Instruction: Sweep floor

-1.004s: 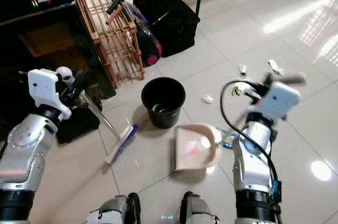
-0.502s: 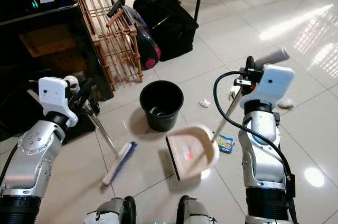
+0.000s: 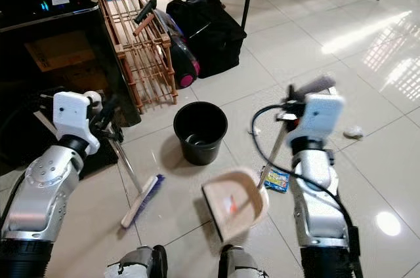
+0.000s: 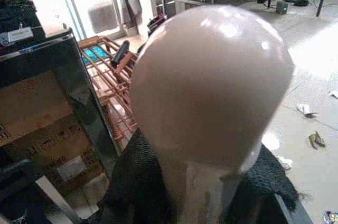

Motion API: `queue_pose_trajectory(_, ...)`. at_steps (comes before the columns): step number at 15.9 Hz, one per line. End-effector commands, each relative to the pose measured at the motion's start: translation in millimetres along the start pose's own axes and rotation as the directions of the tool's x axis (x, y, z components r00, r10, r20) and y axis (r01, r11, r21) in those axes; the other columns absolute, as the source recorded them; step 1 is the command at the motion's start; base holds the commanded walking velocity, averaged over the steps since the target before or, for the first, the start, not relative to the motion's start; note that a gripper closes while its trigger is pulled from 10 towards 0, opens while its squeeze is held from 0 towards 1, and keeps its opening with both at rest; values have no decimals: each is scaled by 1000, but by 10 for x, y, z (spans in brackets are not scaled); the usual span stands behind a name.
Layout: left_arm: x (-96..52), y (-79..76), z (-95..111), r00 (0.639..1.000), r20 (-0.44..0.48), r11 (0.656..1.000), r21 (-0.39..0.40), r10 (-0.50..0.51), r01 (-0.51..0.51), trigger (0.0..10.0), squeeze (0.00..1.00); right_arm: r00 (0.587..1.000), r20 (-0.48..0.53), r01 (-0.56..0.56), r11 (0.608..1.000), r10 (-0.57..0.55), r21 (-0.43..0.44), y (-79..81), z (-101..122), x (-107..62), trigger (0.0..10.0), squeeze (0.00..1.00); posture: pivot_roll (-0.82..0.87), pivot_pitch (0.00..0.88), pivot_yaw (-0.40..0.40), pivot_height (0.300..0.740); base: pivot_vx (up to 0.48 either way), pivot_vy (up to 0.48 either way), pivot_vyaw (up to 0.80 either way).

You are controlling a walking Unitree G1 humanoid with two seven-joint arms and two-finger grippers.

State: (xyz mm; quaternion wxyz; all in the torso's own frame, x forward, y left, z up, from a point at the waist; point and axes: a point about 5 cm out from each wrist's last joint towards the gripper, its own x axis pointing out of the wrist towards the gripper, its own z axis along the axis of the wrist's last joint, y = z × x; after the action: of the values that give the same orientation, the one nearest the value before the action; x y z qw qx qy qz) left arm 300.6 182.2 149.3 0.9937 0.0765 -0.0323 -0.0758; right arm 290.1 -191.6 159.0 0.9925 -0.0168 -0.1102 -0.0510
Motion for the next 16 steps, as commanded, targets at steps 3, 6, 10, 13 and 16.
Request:
queue_pose_trajectory(3,51,-56,142,999,49,999,41,5,-7,10000,0,997,71,0,1000,-2,23,23,159,-16,10000,0,-42,122,6,740,0,-154,0)
queue_pose_trajectory(6,75,-79,170,998,55,999,40,6,-8,10000,0,994,103,15,997,-22,71,-10,260,8,10000,0,-42,119,0,740,0,-480,0)
queue_pose_trajectory(10,86,-102,183,998,62,999,41,13,-16,10000,0,995,100,8,999,-12,45,-22,313,13,10000,0,-44,120,-15,740,0,-480,0)
queue_pose_trajectory(13,67,-111,182,998,62,999,38,21,-23,10000,0,996,86,-11,999,7,47,23,310,-4,10000,0,-42,120,-24,740,0,-480,0)
queue_pose_trajectory(16,56,-89,184,998,58,999,35,27,-29,10000,0,998,56,4,998,-8,66,23,291,-2,10000,0,-43,126,-23,740,0,-480,698)
